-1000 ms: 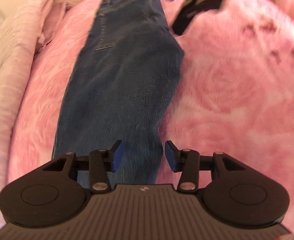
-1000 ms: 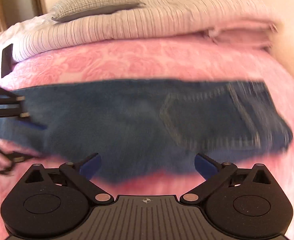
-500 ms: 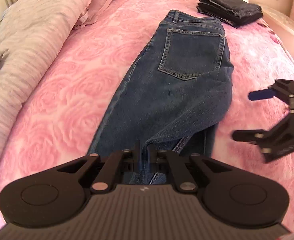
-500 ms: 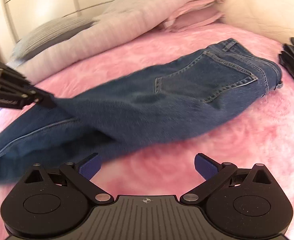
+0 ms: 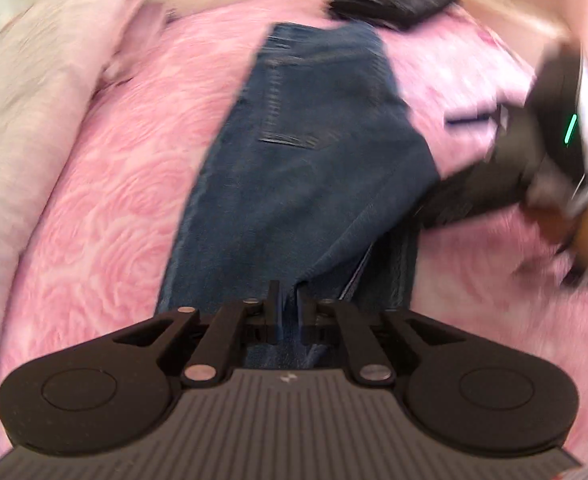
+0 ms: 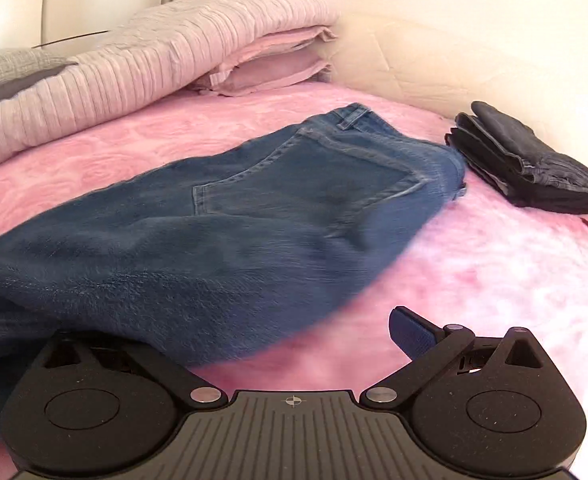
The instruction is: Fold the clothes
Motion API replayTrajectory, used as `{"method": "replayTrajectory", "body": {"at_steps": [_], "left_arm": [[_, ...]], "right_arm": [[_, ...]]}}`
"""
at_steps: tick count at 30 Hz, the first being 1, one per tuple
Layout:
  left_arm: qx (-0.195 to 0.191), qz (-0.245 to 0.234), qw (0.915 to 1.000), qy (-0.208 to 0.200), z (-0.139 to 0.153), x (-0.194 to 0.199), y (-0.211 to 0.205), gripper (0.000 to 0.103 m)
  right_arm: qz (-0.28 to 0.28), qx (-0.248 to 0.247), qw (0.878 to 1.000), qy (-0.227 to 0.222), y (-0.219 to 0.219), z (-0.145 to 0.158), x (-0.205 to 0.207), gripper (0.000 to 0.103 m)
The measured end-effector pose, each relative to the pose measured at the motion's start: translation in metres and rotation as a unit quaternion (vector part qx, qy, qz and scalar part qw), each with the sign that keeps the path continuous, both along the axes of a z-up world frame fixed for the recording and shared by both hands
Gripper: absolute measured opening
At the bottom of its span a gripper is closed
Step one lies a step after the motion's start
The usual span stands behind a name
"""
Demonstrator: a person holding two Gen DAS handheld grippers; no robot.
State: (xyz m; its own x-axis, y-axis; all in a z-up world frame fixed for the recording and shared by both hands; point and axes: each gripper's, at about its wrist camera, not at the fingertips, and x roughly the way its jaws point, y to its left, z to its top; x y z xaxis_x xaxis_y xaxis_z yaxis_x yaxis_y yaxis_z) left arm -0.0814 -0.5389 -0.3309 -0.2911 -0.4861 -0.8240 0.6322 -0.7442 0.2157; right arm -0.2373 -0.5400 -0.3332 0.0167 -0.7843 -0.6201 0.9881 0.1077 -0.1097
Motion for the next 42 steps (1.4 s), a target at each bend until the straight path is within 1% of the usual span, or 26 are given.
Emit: {"method": "replayTrajectory", "body": {"at_steps": [1,3,5,6,8,10,12,13,14,15,17,18,20,22,24,26,27,29,31,33,35,36,38,39,41,42], "left_arm": [[-0.007,-0.014,0.9998,-0.012,-0.004,-0.006,0.006,0.008],[-0.023,-0.037,0.9985,-0.034,-0.012,-0.016,0.018,0.012],[-0.039,-0.061,0.9959,-0.056,-0.020,-0.026,0.029,0.019],[-0.046,-0.072,0.9941,-0.067,-0.024,-0.031,0.035,0.021],[-0.071,-0.102,0.9882,-0.089,-0.030,-0.042,0.047,0.023],[-0.101,-0.135,0.9797,-0.109,-0.036,-0.053,0.054,0.029],[-0.109,-0.149,0.9760,-0.115,-0.040,-0.062,0.050,0.030],[-0.106,-0.150,0.9768,-0.111,-0.039,-0.066,0.045,0.028],[-0.096,-0.133,0.9819,-0.095,-0.034,-0.066,0.037,0.011],[-0.086,-0.110,0.9875,-0.073,-0.026,-0.066,0.027,0.005],[-0.066,-0.049,0.9962,-0.028,-0.009,-0.058,0.006,0.005],[-0.058,-0.031,0.9977,-0.012,-0.002,-0.052,-0.002,0.004],[-0.046,-0.006,0.9989,0.013,0.008,-0.041,-0.013,0.004],[-0.041,-0.004,0.9989,0.023,0.014,-0.035,-0.018,0.003],[-0.045,-0.007,0.9987,0.023,0.016,-0.032,-0.016,0.003],[-0.050,-0.013,0.9985,0.018,0.015,-0.032,-0.011,0.003],[-0.054,-0.021,0.9983,0.011,0.013,-0.033,-0.007,0.004],[-0.064,-0.054,0.9964,-0.012,0.003,-0.040,0.002,0.007],[-0.076,-0.097,0.9915,-0.042,-0.012,-0.050,0.018,0.009],[-0.087,-0.137,0.9838,-0.077,-0.027,-0.059,0.034,0.009],[-0.101,-0.166,0.9740,-0.117,-0.043,-0.066,0.044,0.009],[-0.106,-0.167,0.9719,-0.128,-0.046,-0.066,0.046,0.009],[-0.106,-0.156,0.9722,-0.139,-0.049,-0.064,0.044,0.009],[-0.101,-0.147,0.9740,-0.140,-0.048,-0.061,0.040,0.009],[-0.091,-0.129,0.9773,-0.141,-0.046,-0.056,0.034,0.009],[-0.077,-0.119,0.9812,-0.130,-0.043,-0.052,0.030,0.009]], "right_arm": [[0.005,0.001,1.000,0.010,0.007,0.005,-0.010,0.102],[0.002,-0.002,0.999,0.052,0.024,0.011,-0.025,0.102],[-0.038,0.012,0.996,0.080,0.033,0.013,-0.047,0.102],[-0.061,0.031,0.995,0.067,0.034,0.013,-0.061,0.102],[-0.070,0.049,0.996,0.032,0.039,0.017,-0.079,0.102],[-0.033,0.039,0.998,0.028,0.048,0.023,-0.074,0.102],[-0.002,0.041,0.999,0.009,0.054,0.026,-0.064,0.102],[0.013,0.042,0.999,-0.002,0.057,0.026,-0.058,0.102],[0.030,0.042,0.999,-0.012,0.057,0.025,-0.049,0.102],[0.044,0.041,0.998,-0.018,0.054,0.023,-0.039,0.102],[0.062,0.036,0.997,-0.029,0.045,0.020,-0.020,0.102],[0.060,0.027,0.997,-0.034,0.038,0.020,-0.012,0.102],[0.042,0.011,0.998,-0.047,0.020,0.018,0.000,0.102],[0.021,0.006,0.998,-0.057,-0.001,0.014,0.008,0.102],[0.015,0.006,0.999,-0.039,-0.017,0.005,0.015,0.102],[0.012,0.002,1.000,0.009,-0.028,-0.004,0.015,0.102],[0.003,-0.001,1.000,0.031,-0.029,-0.004,0.009,0.102],[0.004,-0.007,0.999,0.042,-0.020,0.005,-0.012,0.102],[0.021,-0.014,0.998,0.061,-0.004,0.012,-0.023,0.102],[0.034,-0.012,0.996,0.080,0.011,0.016,-0.030,0.102],[0.017,0.027,0.998,0.059,0.011,0.013,-0.040,0.102],[0.006,0.045,0.998,0.043,0.009,0.012,-0.043,0.102],[0.004,0.067,0.997,0.048,0.006,0.010,-0.038,0.102],[0.016,0.073,0.995,0.062,0.007,0.009,-0.032,0.102],[0.072,0.042,0.989,0.123,0.019,0.003,-0.021,0.102],[0.076,0.034,0.989,0.124,0.024,0.004,-0.026,0.102]]}}
